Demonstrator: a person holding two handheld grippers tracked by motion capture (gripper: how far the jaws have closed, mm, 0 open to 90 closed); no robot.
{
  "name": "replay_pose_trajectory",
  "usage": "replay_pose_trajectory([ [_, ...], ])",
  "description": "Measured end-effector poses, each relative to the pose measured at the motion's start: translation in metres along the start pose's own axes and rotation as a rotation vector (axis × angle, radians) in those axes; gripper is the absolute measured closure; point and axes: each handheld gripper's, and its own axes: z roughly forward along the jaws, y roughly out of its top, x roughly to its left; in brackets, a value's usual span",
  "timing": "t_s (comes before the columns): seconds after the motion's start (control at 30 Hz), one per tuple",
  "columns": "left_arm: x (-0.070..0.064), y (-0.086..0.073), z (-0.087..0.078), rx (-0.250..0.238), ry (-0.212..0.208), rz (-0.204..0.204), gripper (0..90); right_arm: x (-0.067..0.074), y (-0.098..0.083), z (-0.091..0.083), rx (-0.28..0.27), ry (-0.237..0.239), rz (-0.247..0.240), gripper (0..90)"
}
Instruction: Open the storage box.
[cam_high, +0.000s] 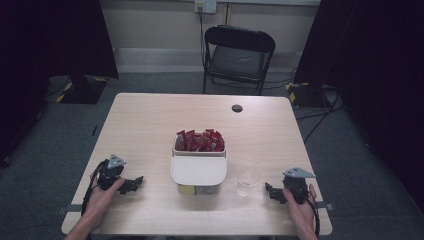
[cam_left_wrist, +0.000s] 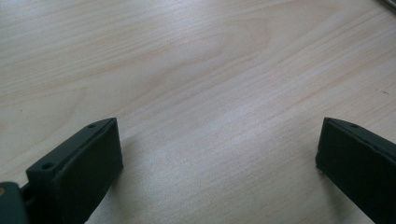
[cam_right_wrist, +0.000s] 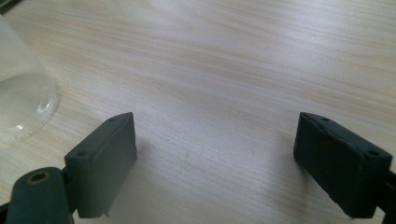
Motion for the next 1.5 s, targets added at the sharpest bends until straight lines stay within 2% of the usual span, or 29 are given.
replay_pose_trajectory([
  [0.17, 0.001, 0.001, -0.001, 0.015, 0.002, 0.028, 1.1, 0.000, 0.000, 0.000, 0.000, 0.000, 0.000, 12.7],
  [0.2, 0.000, 0.002, -0.001, 0.006, 0.001, 0.015, 2.3, 0.000, 0.000, 0.000, 0.000, -0.001, 0.000, 12.6],
  [0.4, 0.001, 0.003, -0.002, -0.003, 0.006, 0.004, 9.8, 0.000, 0.000, 0.000, 0.000, -0.001, 0.001, 12.1],
  [0.43, 0.000, 0.003, -0.002, -0.013, 0.005, -0.009, 15.5, 0.000, 0.000, 0.000, 0.001, -0.001, 0.001, 12.1],
  [0.5, 0.001, 0.003, -0.003, -0.008, 0.014, -0.008, 15.9, 0.000, 0.000, 0.000, 0.001, -0.001, 0.001, 12.1],
  [0.63, 0.001, 0.004, -0.003, -0.018, 0.005, -0.031, 16.1, 0.000, 0.000, 0.000, 0.001, -0.001, 0.001, 11.9],
  [0.77, -0.001, 0.006, -0.004, -0.020, -0.011, -0.014, 16.2, 0.000, 0.000, 0.000, 0.001, -0.002, 0.004, 11.9],
  [0.83, -0.005, 0.007, -0.007, -0.024, -0.040, -0.011, 16.2, 0.000, 0.000, 0.000, 0.001, -0.002, 0.003, 11.9],
  [1.17, -0.017, 0.010, -0.015, -0.053, -0.108, 0.010, 16.0, 0.000, 0.000, 0.000, 0.001, -0.002, 0.004, 11.8],
  [1.23, -0.023, 0.011, -0.017, -0.066, -0.119, 0.004, 16.0, 0.000, 0.000, 0.000, 0.001, -0.002, 0.004, 11.9],
  [1.33, -0.034, 0.014, -0.018, -0.080, -0.144, 0.036, 16.0, 0.000, 0.000, 0.000, 0.001, -0.002, 0.004, 11.8],
  [1.5, -0.044, 0.017, -0.017, -0.094, -0.167, 0.055, 16.0, 0.000, 0.000, 0.000, 0.001, -0.002, 0.002, 11.8],
])
